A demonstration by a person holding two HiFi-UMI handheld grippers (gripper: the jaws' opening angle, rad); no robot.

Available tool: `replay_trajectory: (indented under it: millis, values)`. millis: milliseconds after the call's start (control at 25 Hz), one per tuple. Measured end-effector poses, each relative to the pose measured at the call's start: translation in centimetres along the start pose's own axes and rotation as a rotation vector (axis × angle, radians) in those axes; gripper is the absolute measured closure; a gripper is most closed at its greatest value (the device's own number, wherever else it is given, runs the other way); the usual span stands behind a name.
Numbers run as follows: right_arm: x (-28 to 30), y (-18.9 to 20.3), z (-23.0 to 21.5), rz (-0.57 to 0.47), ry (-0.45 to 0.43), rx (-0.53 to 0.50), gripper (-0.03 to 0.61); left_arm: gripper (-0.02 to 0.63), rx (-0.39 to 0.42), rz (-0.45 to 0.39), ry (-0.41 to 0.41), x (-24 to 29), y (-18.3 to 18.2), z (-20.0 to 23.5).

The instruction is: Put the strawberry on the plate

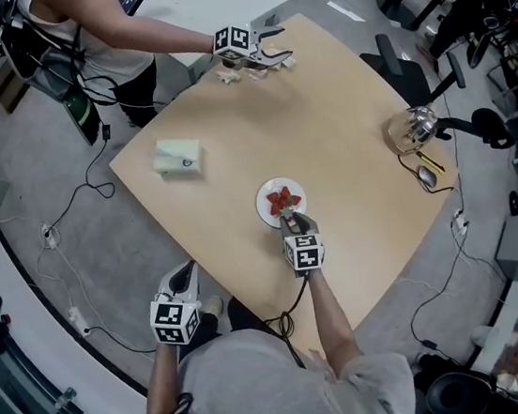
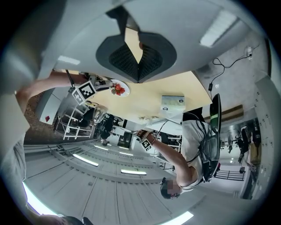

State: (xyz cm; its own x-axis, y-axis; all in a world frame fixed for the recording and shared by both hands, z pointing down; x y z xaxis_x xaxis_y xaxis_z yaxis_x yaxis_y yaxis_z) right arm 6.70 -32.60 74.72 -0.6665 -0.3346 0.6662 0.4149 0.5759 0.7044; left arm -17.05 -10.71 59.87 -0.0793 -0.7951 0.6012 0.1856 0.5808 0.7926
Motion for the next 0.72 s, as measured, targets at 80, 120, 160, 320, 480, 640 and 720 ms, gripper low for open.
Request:
replay_trajectory:
  millis: [80,120,160,320,480,640,720]
  values:
    - [0.0,0.2,0.1,0.006,0.003,0.003,0.431,0.595,-0.003,0.0,-0.003,-0.2,0.1,0.1]
    - [0.0,0.3,0.2,0.01,0.006,0.005,0.431,0.595,-0.005,0.0,-0.003,-0.3,0.2,0.2]
    - [-0.1,0.3,0.4,0.013,0.009,0.008,0.431,0.595,-0.006,-0.001,-0.003,-0.5,0.3,0.4]
    - [-0.3,0.4,0.5,0.007,0.023,0.011,0.43,0.595,-0.008,-0.007,-0.002,-0.9,0.5,0.6]
    - [-1.0,-0.5,0.0,-0.014,0.045,-0.008,0.419,0.595,-0.025,-0.017,0.001,-1.0,0.1,0.4]
    - [-1.5,-0.8,-0.2,-0.028,0.053,-0.003,0.403,0.595,-0.027,-0.028,-0.001,-1.5,-0.1,0.4]
    - [-1.7,-0.9,-0.3,-0.038,0.056,0.002,0.401,0.595,-0.025,-0.033,-0.001,-1.6,0.0,0.4]
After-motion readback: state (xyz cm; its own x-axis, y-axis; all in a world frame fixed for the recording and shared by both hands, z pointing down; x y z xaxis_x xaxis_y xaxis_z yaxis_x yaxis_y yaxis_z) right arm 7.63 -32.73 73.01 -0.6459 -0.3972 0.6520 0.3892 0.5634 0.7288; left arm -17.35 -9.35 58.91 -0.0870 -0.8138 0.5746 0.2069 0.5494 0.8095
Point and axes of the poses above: the fingertips, and each gripper's own axes: x forward along the fingers, z to its left, y out of its underside, the point moved 6 cm from there along -x, backward along the fingers, and after that the axes turned 11 degrees about -y, right-handed, at the moved point
